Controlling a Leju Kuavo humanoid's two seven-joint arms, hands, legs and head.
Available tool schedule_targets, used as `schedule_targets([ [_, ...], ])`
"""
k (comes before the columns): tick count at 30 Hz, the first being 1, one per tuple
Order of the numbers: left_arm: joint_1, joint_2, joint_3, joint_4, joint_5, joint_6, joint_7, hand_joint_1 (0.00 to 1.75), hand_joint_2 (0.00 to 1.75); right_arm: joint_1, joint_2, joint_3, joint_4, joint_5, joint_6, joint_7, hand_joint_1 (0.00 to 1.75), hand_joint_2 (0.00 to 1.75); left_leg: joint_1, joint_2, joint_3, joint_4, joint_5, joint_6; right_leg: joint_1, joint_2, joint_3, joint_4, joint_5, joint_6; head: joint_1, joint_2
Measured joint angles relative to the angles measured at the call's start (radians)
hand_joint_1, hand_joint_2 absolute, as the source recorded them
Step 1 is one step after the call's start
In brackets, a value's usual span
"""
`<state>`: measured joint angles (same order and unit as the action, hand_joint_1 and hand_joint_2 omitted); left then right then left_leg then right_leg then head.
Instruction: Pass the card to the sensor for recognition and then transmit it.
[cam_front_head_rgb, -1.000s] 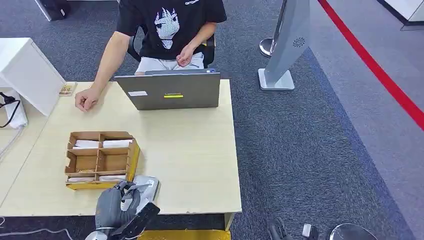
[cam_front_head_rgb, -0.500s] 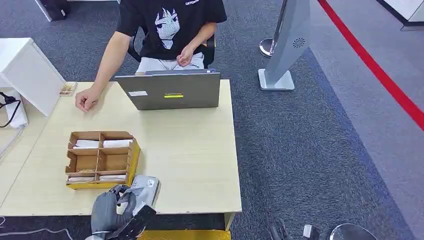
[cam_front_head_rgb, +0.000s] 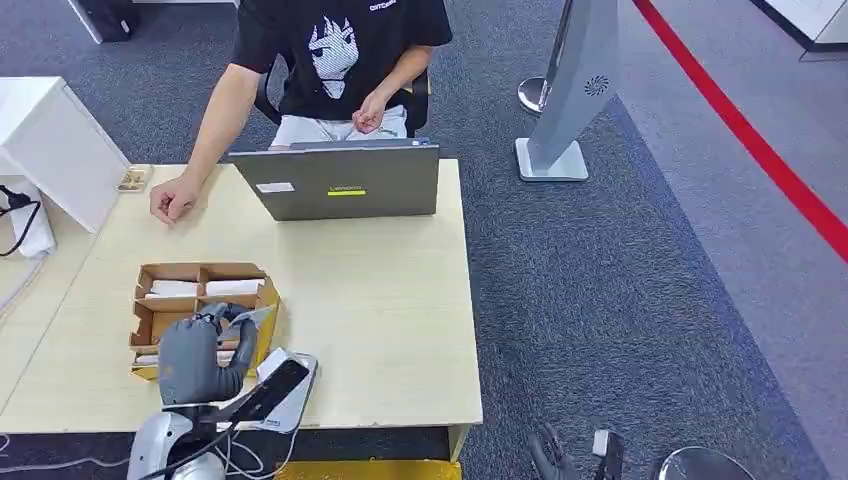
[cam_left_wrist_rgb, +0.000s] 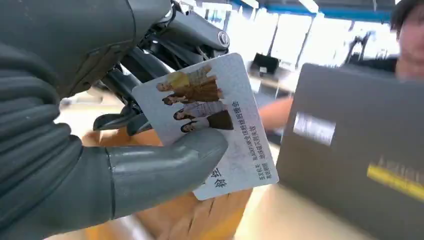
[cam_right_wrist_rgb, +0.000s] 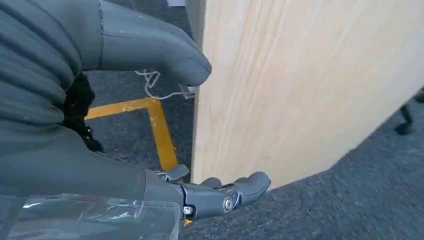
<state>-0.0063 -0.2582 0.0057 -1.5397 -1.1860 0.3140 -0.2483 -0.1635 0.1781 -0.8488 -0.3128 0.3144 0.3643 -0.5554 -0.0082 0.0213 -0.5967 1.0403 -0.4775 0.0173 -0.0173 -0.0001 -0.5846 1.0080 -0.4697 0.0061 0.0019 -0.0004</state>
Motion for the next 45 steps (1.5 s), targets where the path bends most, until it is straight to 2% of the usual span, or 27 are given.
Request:
schedule_targets([
  [8,-0.145,0.066,0.001,-0.007,-0.039,0.007,0.072,1.75,1.75,-0.028,0.001,0.040,0.005,0.027,-0.011,0.026,0.00,1.75,0.000,0.000,0.000,0.000,0.001,0.000,0.000,0.000,0.000,0.001,0.000,0.000,0.000,0.000],
  [11,-0.216,0.102,0.026,0.032,-0.063,0.007,0.110,1.75,1.75,-0.040,0.005,0.059,0.009,0.033,-0.012,0.036,0.00,1.75,0.000,0.000,0.000,0.000,0.001,0.000,0.000,0.000,0.000,0.001,0.000,0.000,0.000,0.000],
  [16,-0.279,0.150,0.066,0.100,-0.123,0.031,0.137,1.75,1.75,-0.047,0.008,0.083,0.012,0.033,-0.012,0.044,0.00,1.75,0.000,-0.001,0.000,0.000,0.001,-0.001,0.000,0.000,0.000,0.001,0.000,0.000,0.000,0.000],
  [21,-0.317,0.190,0.102,0.174,-0.143,0.044,0.137,1.75,1.75,-0.049,0.010,0.099,0.015,0.032,-0.012,0.049,0.00,1.75,0.000,-0.001,0.000,0.000,0.001,-0.001,0.000,0.000,-0.001,0.001,0.000,0.000,0.000,0.000],
  [31,-0.323,0.213,0.139,0.236,-0.120,0.093,0.119,1.75,1.75,-0.051,0.011,0.114,0.019,0.019,-0.011,0.044,0.00,1.75,0.000,-0.001,-0.001,0.000,0.001,-0.001,0.000,0.000,-0.001,0.001,0.000,0.000,0.000,0.000],
  [32,-0.321,0.213,0.145,0.238,-0.109,0.098,0.111,1.54,1.75,-0.051,0.011,0.114,0.019,0.016,-0.011,0.042,0.00,1.75,0.000,0.000,-0.001,0.000,0.001,-0.001,0.000,0.001,-0.001,0.001,0.000,0.000,0.000,0.000],
  [33,-0.321,0.213,0.148,0.239,-0.101,0.100,0.106,0.00,1.75,-0.051,0.011,0.114,0.019,0.016,-0.011,0.042,0.00,1.75,0.000,0.000,-0.001,0.000,0.001,-0.001,0.000,0.001,-0.001,0.001,0.000,0.000,0.000,0.000],
  [35,-0.318,0.213,0.150,0.239,-0.080,0.095,0.091,0.00,1.75,-0.051,0.011,0.114,0.019,0.013,-0.011,0.042,0.00,1.75,0.000,0.000,-0.001,0.000,0.001,-0.001,0.000,0.001,-0.001,0.001,0.000,0.000,0.000,0.000],
  [40,-0.305,0.206,0.165,0.235,0.056,0.027,-0.010,0.00,1.75,-0.050,0.011,0.117,0.020,-0.009,-0.011,0.038,0.00,1.75,0.000,-0.001,-0.001,0.000,0.001,-0.001,0.000,0.000,-0.001,0.001,0.000,0.000,0.000,0.000],
  [45,-0.264,0.186,0.165,0.163,0.137,0.006,-0.068,0.00,1.75,-0.045,0.011,0.118,0.020,-0.028,-0.012,0.030,0.00,1.75,0.000,0.000,-0.001,0.000,0.001,-0.001,0.000,0.001,-0.001,0.001,0.000,0.000,0.000,0.000],
])
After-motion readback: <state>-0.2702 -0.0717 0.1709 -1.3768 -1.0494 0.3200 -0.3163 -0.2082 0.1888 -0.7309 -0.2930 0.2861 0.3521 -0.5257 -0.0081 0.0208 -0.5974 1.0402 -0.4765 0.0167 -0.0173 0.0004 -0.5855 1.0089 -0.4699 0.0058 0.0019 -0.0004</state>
